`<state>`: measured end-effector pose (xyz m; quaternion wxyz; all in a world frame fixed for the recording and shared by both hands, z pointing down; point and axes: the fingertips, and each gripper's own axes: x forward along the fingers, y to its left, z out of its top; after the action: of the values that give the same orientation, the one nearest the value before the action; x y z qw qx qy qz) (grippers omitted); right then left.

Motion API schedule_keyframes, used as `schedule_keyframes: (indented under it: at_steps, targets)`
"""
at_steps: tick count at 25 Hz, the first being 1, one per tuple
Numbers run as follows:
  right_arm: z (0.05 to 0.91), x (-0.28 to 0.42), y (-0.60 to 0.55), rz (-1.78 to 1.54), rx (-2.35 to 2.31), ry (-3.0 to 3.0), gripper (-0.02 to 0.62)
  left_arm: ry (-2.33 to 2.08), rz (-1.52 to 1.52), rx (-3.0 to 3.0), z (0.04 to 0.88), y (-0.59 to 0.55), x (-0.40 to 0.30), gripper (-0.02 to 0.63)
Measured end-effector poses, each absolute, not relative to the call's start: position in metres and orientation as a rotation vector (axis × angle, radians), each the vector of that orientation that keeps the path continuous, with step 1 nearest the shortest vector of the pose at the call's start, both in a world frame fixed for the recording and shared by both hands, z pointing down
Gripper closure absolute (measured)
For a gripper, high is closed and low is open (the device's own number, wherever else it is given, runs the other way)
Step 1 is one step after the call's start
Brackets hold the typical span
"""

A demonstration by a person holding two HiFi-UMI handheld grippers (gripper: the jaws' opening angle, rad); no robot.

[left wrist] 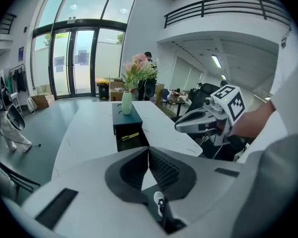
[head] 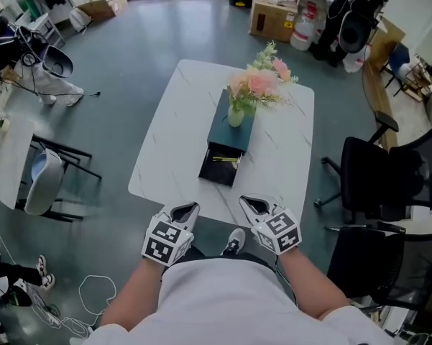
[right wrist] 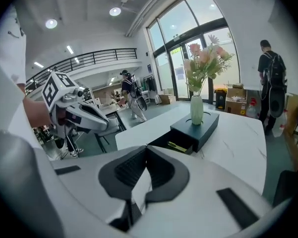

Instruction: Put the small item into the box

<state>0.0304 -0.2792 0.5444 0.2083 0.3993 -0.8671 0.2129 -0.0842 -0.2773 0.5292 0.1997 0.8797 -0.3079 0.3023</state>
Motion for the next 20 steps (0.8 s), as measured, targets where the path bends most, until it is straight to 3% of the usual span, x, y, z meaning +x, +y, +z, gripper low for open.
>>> schedule_keyframes:
  at_steps: [20]
  targets:
    - [0.514,-0.081,-0.2,0.759,1.573,-2.292,0.58,-0.415,0.844,2.678,0.5,-0.238,-0.179,0.589]
